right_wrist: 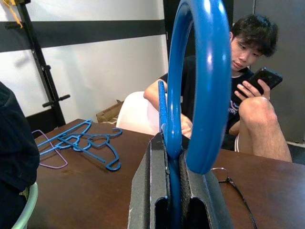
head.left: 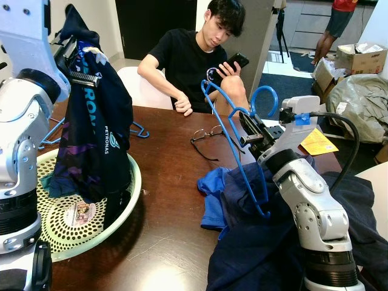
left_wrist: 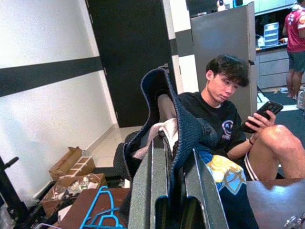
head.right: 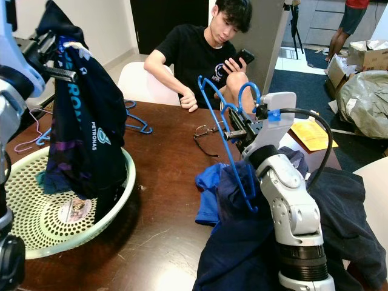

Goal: Hang hanger

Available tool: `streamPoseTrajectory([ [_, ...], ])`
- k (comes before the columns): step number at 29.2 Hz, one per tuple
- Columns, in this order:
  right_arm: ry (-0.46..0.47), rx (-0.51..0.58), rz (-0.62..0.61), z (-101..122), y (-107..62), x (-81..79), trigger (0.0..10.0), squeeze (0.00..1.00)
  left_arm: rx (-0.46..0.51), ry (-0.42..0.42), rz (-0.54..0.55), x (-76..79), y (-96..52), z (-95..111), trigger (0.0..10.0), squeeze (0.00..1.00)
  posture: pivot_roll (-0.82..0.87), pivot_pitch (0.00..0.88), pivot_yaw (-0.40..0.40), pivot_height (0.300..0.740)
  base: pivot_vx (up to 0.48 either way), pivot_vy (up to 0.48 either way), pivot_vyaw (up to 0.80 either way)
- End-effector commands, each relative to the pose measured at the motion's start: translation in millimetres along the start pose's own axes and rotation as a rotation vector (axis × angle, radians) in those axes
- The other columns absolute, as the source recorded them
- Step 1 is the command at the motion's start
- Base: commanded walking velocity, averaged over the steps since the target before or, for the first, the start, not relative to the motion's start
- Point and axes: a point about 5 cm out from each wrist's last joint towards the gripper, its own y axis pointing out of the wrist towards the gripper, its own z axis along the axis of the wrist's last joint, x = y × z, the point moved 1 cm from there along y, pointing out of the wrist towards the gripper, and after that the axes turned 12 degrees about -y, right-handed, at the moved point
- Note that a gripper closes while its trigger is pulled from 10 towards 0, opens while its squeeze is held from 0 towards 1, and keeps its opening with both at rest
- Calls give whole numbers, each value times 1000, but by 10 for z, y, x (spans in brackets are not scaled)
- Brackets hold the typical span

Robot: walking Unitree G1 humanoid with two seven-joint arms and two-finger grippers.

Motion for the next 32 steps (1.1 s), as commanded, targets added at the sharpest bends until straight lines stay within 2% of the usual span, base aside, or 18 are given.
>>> streamPoseTrajectory([
  [1, -1, 10, -10, 14, 16, 14, 10000, 0, -47, 12, -73, 138, -18, -98, 3176, 0, 81, 0, -10, 740, 0, 0, 0],
  [2, -6, 3, -19, 2, 15, 26, 10000, 0, -134, 48, -160, 292, -71, -303, 4706, 0, 81, 0, -10, 740, 0, 0, 0],
  [3, -6, 3, -19, 2, 15, 26, 10000, 0, -134, 48, -160, 292, -71, -303, 4706, 0, 81, 0, -10, 740, 0, 0, 0],
  [5, -24, -19, -45, -31, 9, 62, 10000, 0, -301, 62, -359, 610, -256, -681, 4314, 0, 81, 0, -10, 740, 0, 0, 0],
  [6, -32, -30, -64, -49, 5, 87, 10000, 0, -367, 64, -467, 774, -376, -816, 4745, 0, 80, 0, -9, 740, 0, 0, 0],
  [7, -32, -30, -64, -49, 5, 87, 10000, 0, -367, 64, -467, 774, -376, -816, 4745, 0, 80, 0, -9, 740, 0, 0, 0],
  [8, -36, -36, -76, -60, 4, 103, 10000, 0, -409, 61, -536, 873, -457, -889, 4745, 0, 80, 0, -9, 740, 0, 0, 0],
  [9, -41, -42, -86, -70, 2, 118, 10000, 0, -450, 86, -623, 973, -562, -965, 5765, 0, 79, 0, -10, 740, 0, 0, 0],
  [10, -41, -42, -86, -70, 2, 118, 10000, 0, -450, 86, -623, 973, -562, -965, 5765, 0, 79, 0, -10, 740, 0, 0, 0],
  [11, -46, -49, -97, -80, -1, 137, 10000, 0, -514, 128, -722, 1066, -703, -1082, 8863, 0, 77, 0, -8, 740, 0, 0, 0],
  [12, -50, -53, -106, -86, -4, 155, 10000, 0, -558, 166, -780, 1113, -799, -1179, 8941, 0, 75, 0, -8, 740, 0, 0, 0],
  [14, -50, -53, -106, -86, -4, 155, 10000, 0, -558, 166, -780, 1113, -799, -1179, 8941, 0, 75, 0, -8, 740, 0, 0, 0],
  [19, -57, -69, -118, -105, -5, 175, 10000, 0, -587, 172, -872, 1218, -912, -1236, 10000, 0, 77, 0, -10, 740, 0, 0, 0],
  [23, -58, -73, -117, -115, 0, 168, 10000, 0, -607, 181, -919, 1262, -982, -1260, 10000, 0, 80, 0, -13, 740, 0, 0, 0],
  [26, -58, -75, -118, -119, 12, 165, 10000, 0, -685, 225, -983, 1306, -1141, -1391, 10000, 0, 79, 0, -13, 740, 0, 0, 0],
  [29, -58, -76, -118, -120, 13, 167, 10000, 0, -693, 231, -984, 1309, -1153, -1411, 10000, 0, 79, 0, -14, 740, 0, 0, 0],
  [30, -60, -79, -120, -124, 16, 171, 10000, 0, -703, 189, -997, 1323, -1178, -1402, 10000, 1000, 77, 0, -15, 740, 0, 0, 0],
  [32, -61, -81, -120, -126, 17, 173, 10000, 0, -706, 165, -1004, 1331, -1190, -1389, 10000, 1000, 77, 0, -15, 740, 0, 0, 0],
])
